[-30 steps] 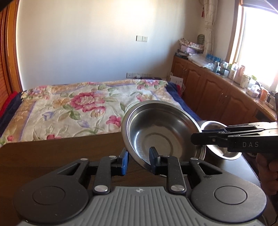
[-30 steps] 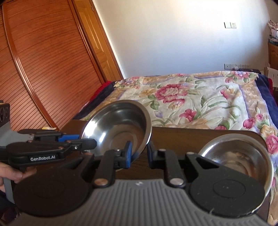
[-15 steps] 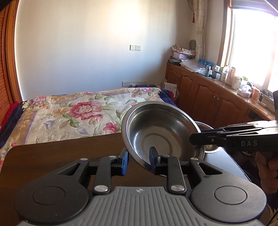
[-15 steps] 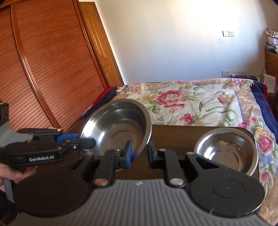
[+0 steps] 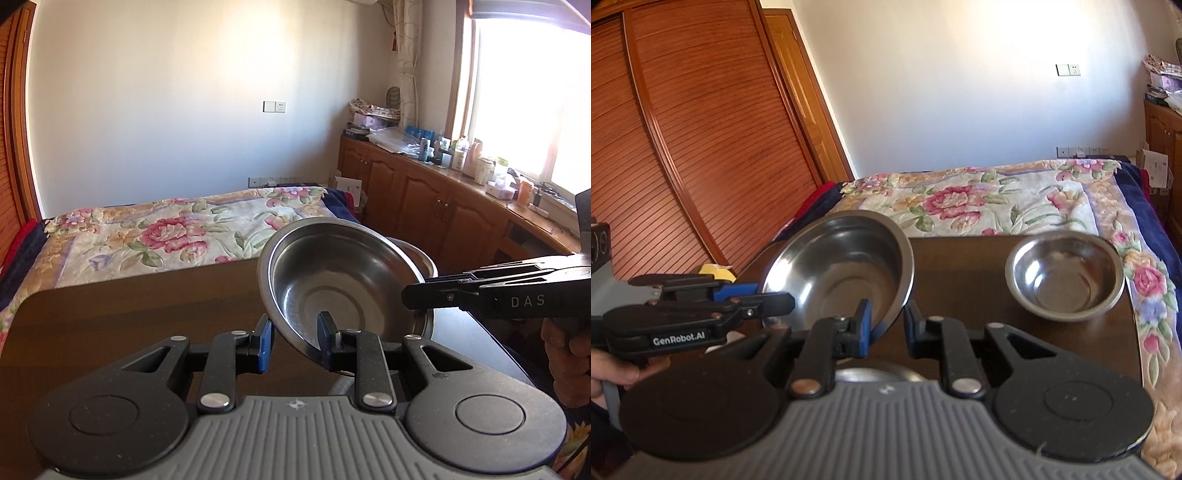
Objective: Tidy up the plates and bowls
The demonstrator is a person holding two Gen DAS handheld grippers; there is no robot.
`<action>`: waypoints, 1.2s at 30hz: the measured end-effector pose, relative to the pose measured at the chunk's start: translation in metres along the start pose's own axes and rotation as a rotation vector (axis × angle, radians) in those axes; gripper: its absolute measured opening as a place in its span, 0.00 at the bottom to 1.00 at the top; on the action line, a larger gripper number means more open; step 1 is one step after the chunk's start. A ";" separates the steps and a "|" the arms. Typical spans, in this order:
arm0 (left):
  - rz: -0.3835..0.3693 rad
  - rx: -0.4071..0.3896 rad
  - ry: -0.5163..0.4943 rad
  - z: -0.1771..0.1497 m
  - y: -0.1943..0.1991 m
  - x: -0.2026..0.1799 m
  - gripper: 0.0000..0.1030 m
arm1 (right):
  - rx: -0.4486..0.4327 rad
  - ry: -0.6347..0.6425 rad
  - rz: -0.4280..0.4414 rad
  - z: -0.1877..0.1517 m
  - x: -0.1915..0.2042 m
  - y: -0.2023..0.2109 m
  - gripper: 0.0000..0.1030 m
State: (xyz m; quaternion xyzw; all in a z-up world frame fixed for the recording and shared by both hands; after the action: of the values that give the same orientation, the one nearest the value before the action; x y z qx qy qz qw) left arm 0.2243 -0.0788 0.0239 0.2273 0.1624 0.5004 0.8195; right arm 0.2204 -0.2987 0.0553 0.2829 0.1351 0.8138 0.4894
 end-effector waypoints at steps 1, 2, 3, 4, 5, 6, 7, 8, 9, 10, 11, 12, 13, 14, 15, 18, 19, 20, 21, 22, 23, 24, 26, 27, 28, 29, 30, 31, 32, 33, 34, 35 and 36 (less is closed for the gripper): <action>-0.006 0.001 0.000 -0.004 0.002 -0.002 0.27 | 0.000 -0.004 -0.001 -0.004 -0.001 0.002 0.20; -0.011 0.002 0.000 -0.007 0.003 -0.003 0.27 | 0.001 -0.010 -0.003 -0.008 -0.002 0.004 0.20; -0.015 0.003 0.000 -0.010 0.004 -0.005 0.27 | 0.002 -0.015 -0.006 -0.011 -0.002 0.005 0.20; -0.020 0.004 -0.002 -0.013 0.005 -0.007 0.27 | 0.004 -0.019 -0.011 -0.015 -0.002 0.007 0.20; -0.024 0.005 -0.005 -0.016 0.006 -0.010 0.27 | 0.006 -0.022 -0.016 -0.018 -0.003 0.008 0.20; -0.029 0.005 -0.009 -0.019 0.007 -0.012 0.27 | 0.007 -0.025 -0.020 -0.021 -0.004 0.009 0.20; -0.033 0.004 -0.012 -0.021 0.009 -0.014 0.27 | 0.008 -0.029 -0.023 -0.023 -0.003 0.011 0.20; -0.037 0.003 -0.012 -0.024 0.010 -0.015 0.27 | 0.008 -0.034 -0.024 -0.025 -0.004 0.012 0.20; -0.042 0.003 -0.010 -0.026 0.011 -0.017 0.28 | 0.006 -0.037 -0.025 -0.027 -0.004 0.014 0.20; -0.046 0.004 -0.008 -0.028 0.011 -0.018 0.28 | 0.005 -0.040 -0.027 -0.029 -0.004 0.015 0.20; -0.051 0.005 -0.006 -0.030 0.012 -0.020 0.28 | 0.004 -0.042 -0.027 -0.031 -0.004 0.017 0.20; -0.056 0.006 -0.003 -0.033 0.013 -0.021 0.28 | 0.002 -0.045 -0.026 -0.033 -0.004 0.018 0.20; -0.058 0.005 -0.002 -0.035 0.014 -0.022 0.28 | 0.001 -0.047 -0.025 -0.035 -0.004 0.020 0.19; -0.061 0.005 -0.001 -0.038 0.016 -0.023 0.28 | 0.000 -0.050 -0.024 -0.038 -0.004 0.020 0.18; -0.065 0.005 -0.001 -0.040 0.017 -0.024 0.28 | -0.002 -0.056 -0.022 -0.040 -0.005 0.021 0.18; -0.076 0.011 0.001 -0.046 0.018 -0.025 0.28 | -0.013 -0.079 -0.014 -0.046 -0.008 0.025 0.16; -0.081 0.015 0.000 -0.047 0.017 -0.025 0.28 | -0.019 -0.086 -0.013 -0.047 -0.010 0.026 0.15; -0.082 0.018 0.001 -0.049 0.017 -0.025 0.28 | -0.023 -0.090 -0.011 -0.049 -0.012 0.028 0.14; -0.083 0.021 0.001 -0.050 0.017 -0.026 0.28 | -0.024 -0.093 -0.010 -0.051 -0.012 0.029 0.14; -0.085 0.024 0.000 -0.052 0.017 -0.028 0.28 | -0.026 -0.093 -0.011 -0.053 -0.012 0.031 0.13; -0.089 0.028 -0.001 -0.055 0.017 -0.029 0.28 | -0.029 -0.092 -0.015 -0.055 -0.012 0.032 0.13; -0.095 0.032 -0.002 -0.056 0.017 -0.029 0.28 | -0.032 -0.090 -0.021 -0.056 -0.013 0.033 0.12; -0.102 0.037 -0.014 -0.061 0.017 -0.032 0.26 | -0.039 -0.089 -0.032 -0.058 -0.014 0.035 0.11; -0.101 0.040 -0.020 -0.062 0.016 -0.033 0.26 | -0.042 -0.091 -0.036 -0.060 -0.015 0.035 0.10; -0.101 0.046 -0.022 -0.064 0.014 -0.034 0.26 | -0.043 -0.094 -0.038 -0.062 -0.016 0.036 0.09; -0.102 0.053 -0.023 -0.065 0.013 -0.034 0.25 | -0.043 -0.094 -0.043 -0.063 -0.016 0.035 0.09; -0.101 0.058 -0.026 -0.066 0.011 -0.035 0.25 | -0.043 -0.092 -0.049 -0.065 -0.017 0.034 0.09; -0.098 0.063 -0.031 -0.068 0.010 -0.036 0.25 | -0.043 -0.086 -0.058 -0.067 -0.018 0.033 0.08; -0.097 0.068 -0.036 -0.068 0.008 -0.037 0.25 | -0.044 -0.081 -0.066 -0.069 -0.018 0.032 0.08; -0.095 0.072 -0.039 -0.069 0.007 -0.037 0.24 | -0.045 -0.075 -0.076 -0.071 -0.017 0.030 0.08; -0.093 0.075 -0.044 -0.070 0.006 -0.037 0.24 | -0.048 -0.069 -0.085 -0.072 -0.017 0.029 0.08; -0.091 0.077 -0.048 -0.070 0.006 -0.037 0.23 | -0.052 -0.059 -0.093 -0.073 -0.016 0.029 0.08; -0.088 0.076 -0.050 -0.071 0.005 -0.036 0.22 | -0.055 -0.051 -0.096 -0.073 -0.016 0.028 0.08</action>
State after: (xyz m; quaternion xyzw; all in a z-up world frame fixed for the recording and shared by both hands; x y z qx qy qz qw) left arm 0.1693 -0.0945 -0.0316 0.2633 0.1707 0.4515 0.8353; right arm 0.1624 -0.3221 0.0050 0.2834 0.1137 0.7852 0.5387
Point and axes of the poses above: each gripper's, at about its wrist camera, not at the fingertips, and y roughly against the way its jaws point, x to its left, z to its top, the point moved 2 cm from there along -y, roughly the way its jaws point, and after that the axes turned 2 degrees about -y, right-handed, at the moved point
